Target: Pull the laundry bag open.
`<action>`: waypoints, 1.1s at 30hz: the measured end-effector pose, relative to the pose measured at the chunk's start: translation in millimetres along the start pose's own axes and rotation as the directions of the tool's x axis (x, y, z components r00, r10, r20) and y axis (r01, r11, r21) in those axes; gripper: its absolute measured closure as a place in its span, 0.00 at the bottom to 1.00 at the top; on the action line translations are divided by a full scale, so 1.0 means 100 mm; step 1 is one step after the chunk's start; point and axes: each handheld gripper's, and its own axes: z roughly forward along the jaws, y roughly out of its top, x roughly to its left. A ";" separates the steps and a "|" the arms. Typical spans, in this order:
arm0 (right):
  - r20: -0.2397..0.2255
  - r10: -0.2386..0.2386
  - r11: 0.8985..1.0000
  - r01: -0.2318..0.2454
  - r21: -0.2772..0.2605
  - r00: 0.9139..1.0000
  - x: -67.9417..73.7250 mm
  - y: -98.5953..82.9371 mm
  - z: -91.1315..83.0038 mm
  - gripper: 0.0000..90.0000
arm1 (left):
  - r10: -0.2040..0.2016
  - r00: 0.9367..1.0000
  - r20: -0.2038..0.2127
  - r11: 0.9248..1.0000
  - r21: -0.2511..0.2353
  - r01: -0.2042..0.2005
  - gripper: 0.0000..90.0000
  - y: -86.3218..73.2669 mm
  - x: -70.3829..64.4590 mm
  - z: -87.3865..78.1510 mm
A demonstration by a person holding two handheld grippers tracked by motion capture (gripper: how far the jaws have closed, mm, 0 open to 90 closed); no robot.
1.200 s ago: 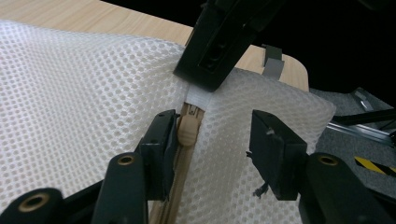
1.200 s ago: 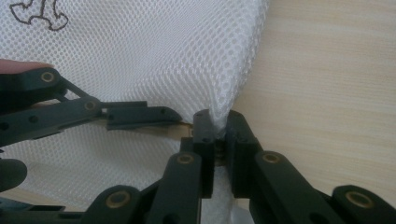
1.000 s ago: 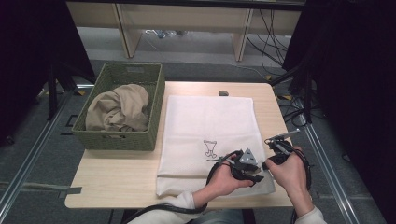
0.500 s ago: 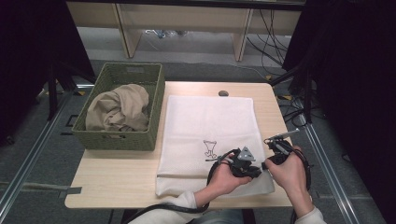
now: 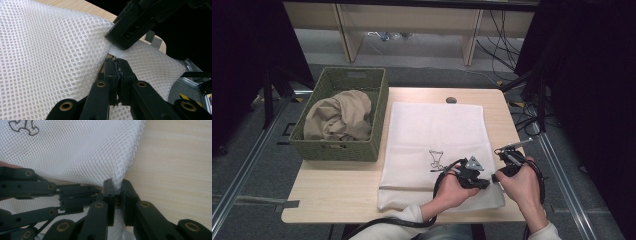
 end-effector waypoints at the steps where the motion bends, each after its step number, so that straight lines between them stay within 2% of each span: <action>1: 0.000 0.001 1.000 -0.001 0.001 1.000 0.00 0.00 0.00 0.94 | -0.003 1.000 0.001 1.000 0.000 0.003 0.96 0.00 0.00 0.00; 3: -0.003 -0.011 1.000 0.011 -0.009 1.000 -0.01 -0.01 0.01 0.94 | -0.016 1.000 0.007 1.000 -0.003 0.016 0.96 -0.01 0.01 -0.01; 6: -0.004 0.002 1.000 -0.002 -0.004 1.000 0.00 -0.01 0.01 0.94 | -0.024 1.000 0.005 1.000 0.000 0.024 0.96 -0.01 0.00 -0.02; 8: 0.008 0.006 1.000 -0.006 0.011 1.000 0.01 0.00 0.03 0.94 | -0.012 1.000 -0.004 1.000 0.010 0.012 0.96 -0.02 0.00 -0.02; 10: 0.002 0.009 1.000 -0.009 0.011 1.000 0.01 -0.01 0.05 0.94 | -0.020 1.000 -0.001 1.000 0.012 0.020 0.96 -0.02 -0.01 -0.02; 11: 0.003 0.052 0.999 -0.052 0.018 0.999 0.04 -0.01 0.05 0.94 | -0.027 1.000 -0.007 1.000 0.010 0.027 0.96 -0.02 -0.01 -0.03; 12: 0.000 0.057 0.998 -0.057 0.016 0.998 0.04 -0.01 0.05 0.94 | -0.028 1.000 -0.009 1.000 0.008 0.028 0.96 -0.02 -0.01 -0.03; 15: -0.003 0.037 0.999 -0.037 0.008 0.999 0.04 -0.01 0.05 0.94 | -0.027 1.000 -0.011 1.000 0.009 0.028 0.96 -0.02 -0.01 -0.04; 16: 0.000 0.046 0.999 -0.046 0.011 0.999 0.04 -0.01 0.05 0.94 | -0.030 1.000 -0.009 0.999 0.010 0.030 0.96 -0.02 -0.01 -0.04; 17: 0.005 0.014 1.000 -0.015 0.014 1.000 0.02 0.00 0.05 0.94 | -0.035 0.999 -0.009 0.999 0.014 0.035 0.96 -0.02 -0.01 -0.05; 18: 0.004 0.014 1.000 -0.014 0.014 1.000 0.02 0.00 0.05 0.94 | -0.028 1.000 -0.013 0.999 0.018 0.029 0.96 -0.02 0.00 -0.05; 21: -0.008 0.012 1.000 -0.012 -0.002 1.000 0.03 -0.01 0.05 0.94 | -0.050 0.999 -0.006 0.999 0.010 0.050 0.96 -0.03 0.00 -0.06; 22: -0.002 -0.003 1.000 0.003 -0.005 1.000 0.02 -0.01 0.04 0.94 | -0.040 0.999 -0.018 0.999 0.019 0.040 0.96 -0.03 0.01 -0.06; 23: 0.030 0.001 1.000 -0.001 -0.006 1.000 0.03 -0.01 0.03 0.95 | -0.021 0.999 -0.041 1.000 0.020 0.022 0.96 -0.03 0.01 -0.08; 24: 0.049 0.004 1.000 -0.003 -0.022 0.999 0.02 -0.01 0.03 0.95 | -0.036 0.999 -0.031 0.999 0.020 0.036 0.96 -0.04 0.02 -0.09; 25: 0.031 0.007 1.000 -0.006 -0.027 1.000 0.00 -0.01 0.03 0.95 | -0.058 0.998 -0.008 0.998 0.018 0.058 0.96 -0.04 0.03 -0.10; 26: 0.026 -0.001 1.000 0.001 -0.018 1.000 -0.02 -0.01 0.02 0.94 | -0.053 0.999 -0.013 0.998 0.018 0.053 0.96 -0.04 0.03 -0.11; 27: 0.031 -0.002 1.000 0.003 -0.021 1.000 -0.02 -0.01 0.02 0.95 | -0.031 0.999 -0.017 0.999 0.023 0.031 0.96 -0.03 0.03 -0.11; 28: 0.020 0.012 1.000 -0.012 -0.020 1.000 0.01 -0.02 0.02 0.94 | -0.033 0.999 -0.022 0.999 0.024 0.034 0.96 -0.03 0.02 -0.12; 29: 0.040 -0.005 1.000 0.005 -0.020 0.999 0.01 -0.01 0.03 0.94 | -0.019 1.000 -0.022 0.999 0.029 0.020 0.96 -0.03 0.02 -0.12; 30: 0.031 -0.003 1.000 0.004 -0.018 1.000 0.02 -0.01 0.03 0.94 | -0.043 0.999 -0.020 0.999 0.021 0.044 0.96 -0.04 0.01 -0.12; 33: 0.021 -0.005 1.000 0.005 -0.010 1.000 0.00 -0.01 0.04 0.94 | -0.039 0.999 -0.020 0.999 0.025 0.040 0.96 -0.05 0.03 -0.13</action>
